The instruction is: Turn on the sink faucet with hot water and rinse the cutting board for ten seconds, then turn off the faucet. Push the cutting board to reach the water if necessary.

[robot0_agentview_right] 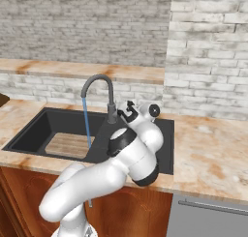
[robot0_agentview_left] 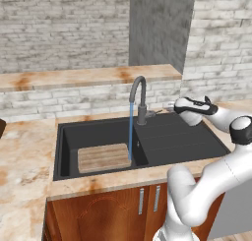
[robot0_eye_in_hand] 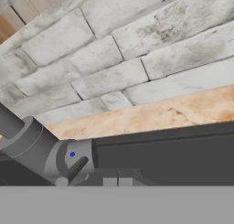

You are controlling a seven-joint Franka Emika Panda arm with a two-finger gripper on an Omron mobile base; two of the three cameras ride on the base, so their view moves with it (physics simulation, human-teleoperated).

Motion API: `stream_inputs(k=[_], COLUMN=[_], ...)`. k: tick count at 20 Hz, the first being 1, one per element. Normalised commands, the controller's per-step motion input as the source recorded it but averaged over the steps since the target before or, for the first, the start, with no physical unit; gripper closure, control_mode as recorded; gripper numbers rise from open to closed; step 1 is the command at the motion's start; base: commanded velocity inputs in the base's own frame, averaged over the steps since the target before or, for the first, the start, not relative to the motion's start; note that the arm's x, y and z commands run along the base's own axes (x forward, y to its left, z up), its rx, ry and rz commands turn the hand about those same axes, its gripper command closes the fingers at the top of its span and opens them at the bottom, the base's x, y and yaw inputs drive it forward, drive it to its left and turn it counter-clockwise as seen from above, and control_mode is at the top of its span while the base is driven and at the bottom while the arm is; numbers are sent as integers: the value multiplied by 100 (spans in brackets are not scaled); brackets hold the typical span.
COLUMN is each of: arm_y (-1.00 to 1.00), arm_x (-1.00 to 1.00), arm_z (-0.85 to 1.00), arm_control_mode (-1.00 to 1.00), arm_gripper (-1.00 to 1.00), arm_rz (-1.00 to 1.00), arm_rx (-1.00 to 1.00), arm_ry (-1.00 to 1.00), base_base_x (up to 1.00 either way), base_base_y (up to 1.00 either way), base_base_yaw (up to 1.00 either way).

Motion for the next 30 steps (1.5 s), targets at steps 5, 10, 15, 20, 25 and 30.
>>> stream_inputs(k=[5, 10, 15, 20, 25, 30], arm_y=[9, 20, 16, 1, 0, 0], arm_x=[14, 0, 0, 0, 0, 0], arm_z=[-12, -1, -9, -7, -6, -2], arm_control_mode=[-100, -100, -100, -100, -100, -100], arm_gripper=[100, 100, 100, 100, 100, 100], arm_rz=[0, 0, 0, 3, 4, 3], arm_rx=[-3, -3, -1, 0, 0, 0], arm_ry=[0, 0, -2, -1, 0, -1], base_base_x=[0, 0, 0, 0, 0, 0], base_base_y=[0, 0, 0, 0, 0, 0], base_base_yaw=[0, 0, 0, 0, 0, 0])
